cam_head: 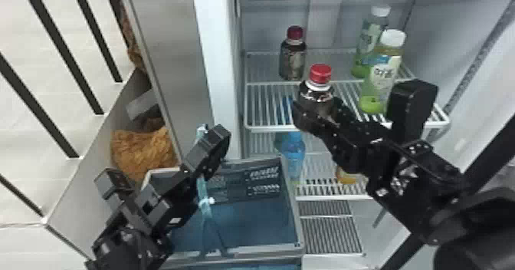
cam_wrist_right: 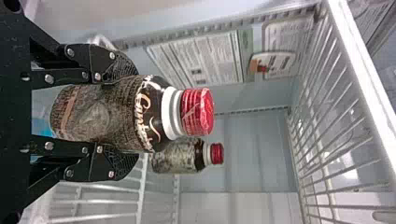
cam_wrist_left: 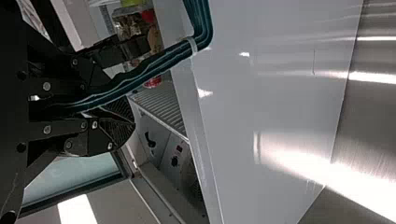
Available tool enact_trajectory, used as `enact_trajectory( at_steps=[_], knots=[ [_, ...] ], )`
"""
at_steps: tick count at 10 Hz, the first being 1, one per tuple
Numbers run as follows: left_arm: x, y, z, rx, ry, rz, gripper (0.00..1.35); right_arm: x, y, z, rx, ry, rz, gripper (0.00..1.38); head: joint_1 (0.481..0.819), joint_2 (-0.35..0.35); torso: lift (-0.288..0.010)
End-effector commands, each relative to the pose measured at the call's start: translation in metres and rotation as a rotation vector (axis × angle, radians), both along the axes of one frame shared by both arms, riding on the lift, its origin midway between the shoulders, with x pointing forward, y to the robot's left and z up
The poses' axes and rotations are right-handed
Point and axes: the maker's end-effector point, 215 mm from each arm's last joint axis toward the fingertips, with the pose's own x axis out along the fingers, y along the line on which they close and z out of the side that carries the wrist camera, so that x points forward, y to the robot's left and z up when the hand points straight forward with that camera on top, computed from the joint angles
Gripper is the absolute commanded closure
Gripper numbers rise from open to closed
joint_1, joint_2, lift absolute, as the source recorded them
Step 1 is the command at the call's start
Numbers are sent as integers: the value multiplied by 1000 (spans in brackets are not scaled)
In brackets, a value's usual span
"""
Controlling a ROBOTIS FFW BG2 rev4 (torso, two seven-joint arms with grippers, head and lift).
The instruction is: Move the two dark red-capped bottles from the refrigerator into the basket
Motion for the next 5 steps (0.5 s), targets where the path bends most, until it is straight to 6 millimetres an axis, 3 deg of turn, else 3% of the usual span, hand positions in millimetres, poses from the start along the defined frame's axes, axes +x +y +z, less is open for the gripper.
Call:
enact_trajectory(
  at_steps=[1, 5],
  knots=[
    [0, -1, 0, 0, 0, -1, 1193, -20, 10, 2, 23, 17, 32, 1282, 695, 40, -34],
    [0, -1, -1, 0, 3, 0, 1193, -57, 39, -18, 65, 110, 127, 1282, 695, 73, -34]
  ],
)
